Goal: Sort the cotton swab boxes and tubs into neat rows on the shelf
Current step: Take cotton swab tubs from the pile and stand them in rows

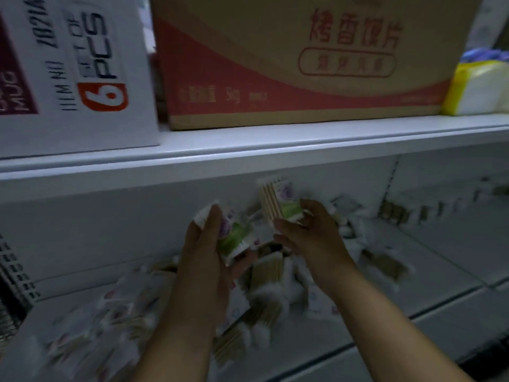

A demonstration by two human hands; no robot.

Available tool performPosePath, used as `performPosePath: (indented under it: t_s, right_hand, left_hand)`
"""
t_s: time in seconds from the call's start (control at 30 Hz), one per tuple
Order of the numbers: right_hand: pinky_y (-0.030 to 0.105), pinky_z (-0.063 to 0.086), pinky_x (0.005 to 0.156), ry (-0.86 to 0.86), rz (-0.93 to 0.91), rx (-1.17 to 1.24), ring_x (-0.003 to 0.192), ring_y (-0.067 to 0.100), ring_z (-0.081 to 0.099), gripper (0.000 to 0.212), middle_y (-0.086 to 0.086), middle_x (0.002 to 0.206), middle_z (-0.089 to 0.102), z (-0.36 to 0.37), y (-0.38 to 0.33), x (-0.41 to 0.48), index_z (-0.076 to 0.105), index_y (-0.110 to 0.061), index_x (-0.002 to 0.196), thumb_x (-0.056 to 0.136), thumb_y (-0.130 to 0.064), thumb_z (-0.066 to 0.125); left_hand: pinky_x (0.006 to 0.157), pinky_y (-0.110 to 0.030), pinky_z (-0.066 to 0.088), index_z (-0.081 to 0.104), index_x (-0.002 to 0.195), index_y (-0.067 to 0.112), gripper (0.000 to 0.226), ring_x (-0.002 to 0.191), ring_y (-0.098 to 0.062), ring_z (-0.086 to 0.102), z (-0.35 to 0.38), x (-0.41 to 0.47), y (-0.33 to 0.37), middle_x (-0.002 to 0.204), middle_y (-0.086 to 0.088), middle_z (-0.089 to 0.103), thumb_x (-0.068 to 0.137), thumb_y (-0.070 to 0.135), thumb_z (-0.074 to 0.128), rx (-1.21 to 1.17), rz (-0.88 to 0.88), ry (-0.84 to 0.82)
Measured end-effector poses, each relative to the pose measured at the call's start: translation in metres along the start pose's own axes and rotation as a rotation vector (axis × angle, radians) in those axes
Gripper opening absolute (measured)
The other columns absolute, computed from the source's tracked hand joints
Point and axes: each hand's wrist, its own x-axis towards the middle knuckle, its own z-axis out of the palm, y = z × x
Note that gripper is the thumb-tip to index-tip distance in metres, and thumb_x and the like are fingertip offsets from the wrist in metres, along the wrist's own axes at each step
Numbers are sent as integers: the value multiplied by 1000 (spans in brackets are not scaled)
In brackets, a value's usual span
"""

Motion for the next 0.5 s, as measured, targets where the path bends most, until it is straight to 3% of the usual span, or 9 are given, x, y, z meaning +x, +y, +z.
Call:
performPosePath:
  t_s: [0.1,0.2,0.3,0.4,0.5]
  right_hand:
    - [24,56,77,21,-4,-130,93,10,65,53,2,115,64,-39,-7,-8,55,-19,122,76,0,72]
    - [18,54,73,-2,-50,-246,92,4,67,40,-14,101,69,-84,-14,-15,65,-32,98,73,-3,75]
    - [19,53,66,68,-34,-198,84,6,68,50,-4,100,69,-137,-21,-22,58,-24,104,65,0,79]
    - [31,56,75,125,20,-134,90,16,67,63,8,108,67,-199,-31,-27,49,-15,116,64,4,79]
    - [27,56,69,135,27,-101,83,10,68,54,1,100,68,-267,-40,-30,49,-22,112,73,9,72]
  left_hand:
    - [74,-43,58,56,123,19,56,101,-25,67,33,-1,-30,116,-7,68,70,37,61,16,-57,-78]
    - [75,-42,58,55,122,14,53,101,-28,67,61,0,-64,115,-12,67,69,16,64,68,-66,-195]
    - [74,-42,59,56,119,15,60,95,-29,68,96,-2,-102,108,-12,70,61,9,68,187,-43,-241]
    - [66,-35,59,60,114,14,56,88,-25,70,142,-10,-148,105,-12,71,59,6,68,221,-42,-241]
    - [76,-48,57,59,115,9,56,90,-33,69,192,-17,-192,104,-16,71,60,5,69,249,-37,-273]
